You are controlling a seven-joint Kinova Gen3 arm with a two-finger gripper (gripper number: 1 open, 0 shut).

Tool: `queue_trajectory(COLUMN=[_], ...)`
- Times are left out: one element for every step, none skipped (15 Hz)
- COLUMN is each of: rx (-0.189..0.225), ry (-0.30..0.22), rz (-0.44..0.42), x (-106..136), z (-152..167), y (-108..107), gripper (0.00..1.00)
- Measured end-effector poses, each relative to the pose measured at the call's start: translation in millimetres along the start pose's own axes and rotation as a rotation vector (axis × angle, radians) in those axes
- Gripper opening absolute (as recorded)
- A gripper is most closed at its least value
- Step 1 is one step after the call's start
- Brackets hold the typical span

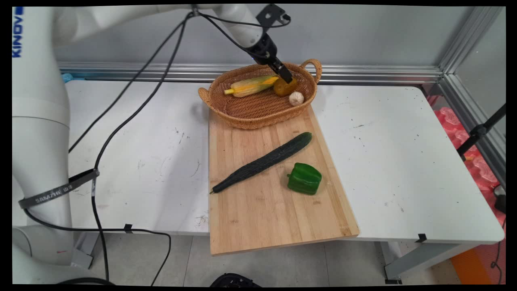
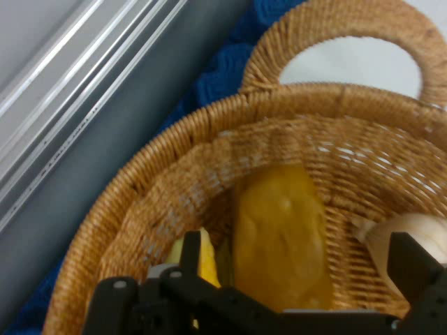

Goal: Pick up the potato from the vegetable basket, then place the picked object on the cutting board

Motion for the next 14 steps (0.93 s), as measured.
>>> queue_trajectory(rx=[0.002,0.002,0.002,0.000,-0.002,-0.004,-0.007,-0.010,-0.011,-0.014,-0.017,-0.020,-0.021,-0.022], ry=[-0.004,-0.007,-0.011,-0.015,-0.020,-0.024,-0.028,-0.032,-0.036,-0.040,-0.044,-0.046,-0.047,-0.047], rz=[-0.002,-0.003,-0.004,-0.004,-0.004,-0.003,-0.001,0.001,0.003,0.006,0.011,0.016,0.021,0.027], x=[2.3,3.8,5.5,7.4,8.9,10.0,11.1,12.1,12.8,13.3,13.6,14.3,14.7,15.2], z=[8.4,14.5,21.2,29.1,36.2,41.5,47.1,51.8,55.3,58.3,60.3,61.5,61.3,60.0], y=[-0.7,-1.0,-1.2,-1.3,-1.2,-1.0,-0.9,-0.6,-0.5,-0.4,-0.3,-0.2,-0.8,-1.6], gripper=[1.00,1.00,1.00,1.00,1.00,1.00,1.00,1.00,1.00,1.00,0.00,0.00,0.00,0.00])
